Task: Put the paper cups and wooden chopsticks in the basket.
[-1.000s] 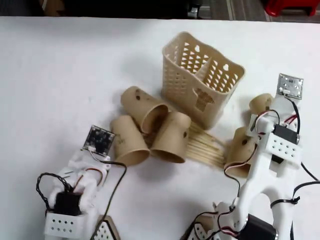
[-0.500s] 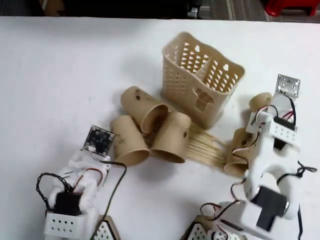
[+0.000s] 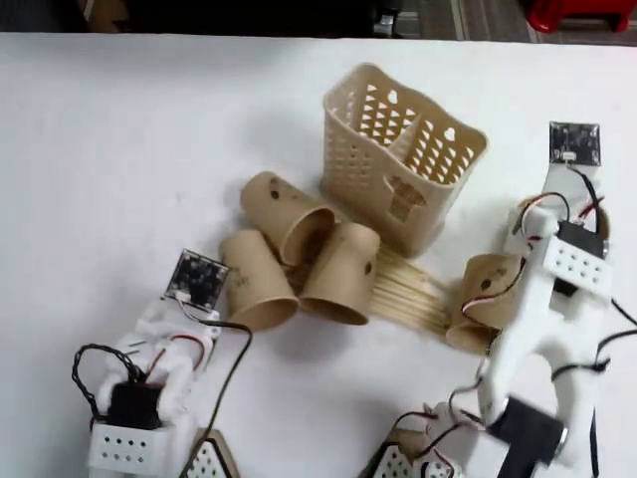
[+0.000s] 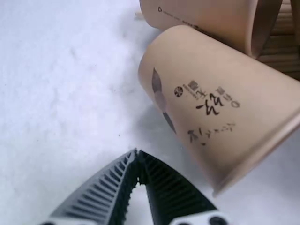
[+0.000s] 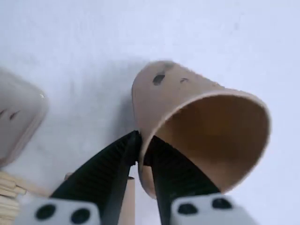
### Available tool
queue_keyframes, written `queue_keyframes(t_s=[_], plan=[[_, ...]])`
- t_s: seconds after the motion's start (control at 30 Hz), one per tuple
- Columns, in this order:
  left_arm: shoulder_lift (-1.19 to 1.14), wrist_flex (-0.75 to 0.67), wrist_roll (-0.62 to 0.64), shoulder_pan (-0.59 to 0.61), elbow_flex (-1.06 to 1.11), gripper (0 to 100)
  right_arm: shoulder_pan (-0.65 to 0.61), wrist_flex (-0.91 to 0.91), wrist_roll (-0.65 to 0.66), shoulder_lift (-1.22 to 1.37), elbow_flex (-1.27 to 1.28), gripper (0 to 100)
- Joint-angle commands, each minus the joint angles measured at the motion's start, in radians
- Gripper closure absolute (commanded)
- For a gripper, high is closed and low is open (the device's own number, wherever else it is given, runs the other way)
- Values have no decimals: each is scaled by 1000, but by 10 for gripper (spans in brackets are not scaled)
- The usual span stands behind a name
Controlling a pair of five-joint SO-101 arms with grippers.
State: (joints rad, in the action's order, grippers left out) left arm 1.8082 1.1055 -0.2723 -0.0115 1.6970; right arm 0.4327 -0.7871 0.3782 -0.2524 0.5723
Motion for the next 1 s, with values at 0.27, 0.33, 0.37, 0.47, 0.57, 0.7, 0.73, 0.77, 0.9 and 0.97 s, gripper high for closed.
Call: queue_keyframes(t_s=[0.27,0.33,0.37,0.47,0.57,0.7,0.73,0.77,0.9,0.97], plan=[[10,-9,0,5,-5,976,-15,-137,241,-552,-51,978],[10,-9,0,5,-5,976,-31,-151,262,-616,-51,978],[10,-9,0,5,-5,976,-50,-156,270,-648,-51,978],[10,-9,0,5,-5,976,-102,-153,273,-728,-51,978],[10,-9,0,5,-5,976,-170,-157,273,-776,-81,978],[10,-9,0,5,-5,976,-246,-183,267,-777,-187,978],[10,-9,0,5,-5,976,-272,-200,267,-771,-218,978],[10,-9,0,5,-5,976,-300,-219,267,-760,-250,978],[10,-9,0,5,-5,976,-410,-321,265,-667,-384,978],[10,-9,0,5,-5,976,-450,-378,265,-591,-448,978]])
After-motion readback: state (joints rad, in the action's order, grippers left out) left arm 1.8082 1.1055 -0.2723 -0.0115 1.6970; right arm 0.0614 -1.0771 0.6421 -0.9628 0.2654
